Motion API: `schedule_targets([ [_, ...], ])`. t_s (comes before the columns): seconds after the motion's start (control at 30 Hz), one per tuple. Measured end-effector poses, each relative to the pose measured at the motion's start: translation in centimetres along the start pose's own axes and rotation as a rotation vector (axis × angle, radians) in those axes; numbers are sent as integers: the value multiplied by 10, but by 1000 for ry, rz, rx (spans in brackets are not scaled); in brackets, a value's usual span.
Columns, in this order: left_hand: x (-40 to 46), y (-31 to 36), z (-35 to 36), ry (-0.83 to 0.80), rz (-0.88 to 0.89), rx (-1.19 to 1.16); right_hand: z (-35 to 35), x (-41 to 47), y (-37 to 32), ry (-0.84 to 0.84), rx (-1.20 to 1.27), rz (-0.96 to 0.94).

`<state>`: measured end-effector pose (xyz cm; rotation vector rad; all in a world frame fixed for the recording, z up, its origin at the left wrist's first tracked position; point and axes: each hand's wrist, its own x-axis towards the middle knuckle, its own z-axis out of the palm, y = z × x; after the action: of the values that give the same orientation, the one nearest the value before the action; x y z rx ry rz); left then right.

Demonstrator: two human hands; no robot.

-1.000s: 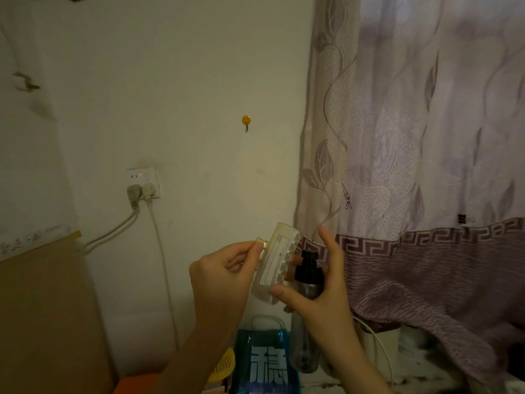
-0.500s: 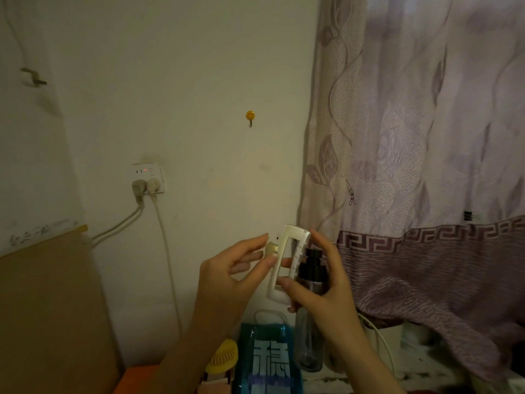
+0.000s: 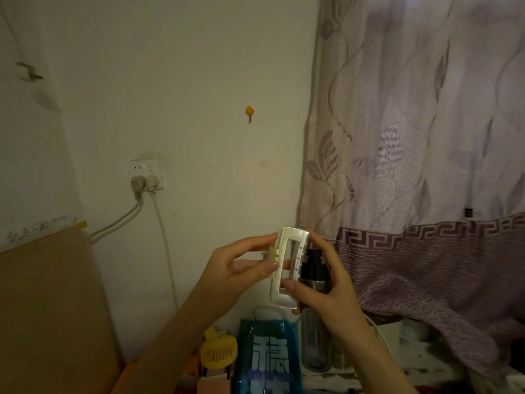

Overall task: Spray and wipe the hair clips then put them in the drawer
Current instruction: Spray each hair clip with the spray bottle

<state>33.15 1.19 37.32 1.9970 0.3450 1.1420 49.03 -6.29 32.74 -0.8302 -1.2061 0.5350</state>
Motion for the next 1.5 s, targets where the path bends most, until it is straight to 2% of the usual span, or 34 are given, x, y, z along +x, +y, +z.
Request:
schedule_targets([
  [0.13,0,-5,2,69,-30,-30,1,-2,2,19,11,15],
  [0.3,2,-11,0,168,-44,-24,-2,-5,2,85,-36,-58],
  [0.5,3,-18,-4,263,-27,20,-4,-8,-2,179,-206,-186],
  [0.67,6,-22,-3,307,-37,-41,-5,-10,0,174,-386,-252],
  [0.9,6,-23,-5,341,-60,-74,-8,-16,9,197,-482,-252],
  [1.07,5,-24,-5,336,-59,-75,-13,-18,10,212,-407,-210],
  [1.3,0,-25,-1,339,-85,-88,-13,-19,6,112,-206,-129],
  [1.5,-11,-28,7,300,-107,-63,-17,-19,13,24,-177,-66],
])
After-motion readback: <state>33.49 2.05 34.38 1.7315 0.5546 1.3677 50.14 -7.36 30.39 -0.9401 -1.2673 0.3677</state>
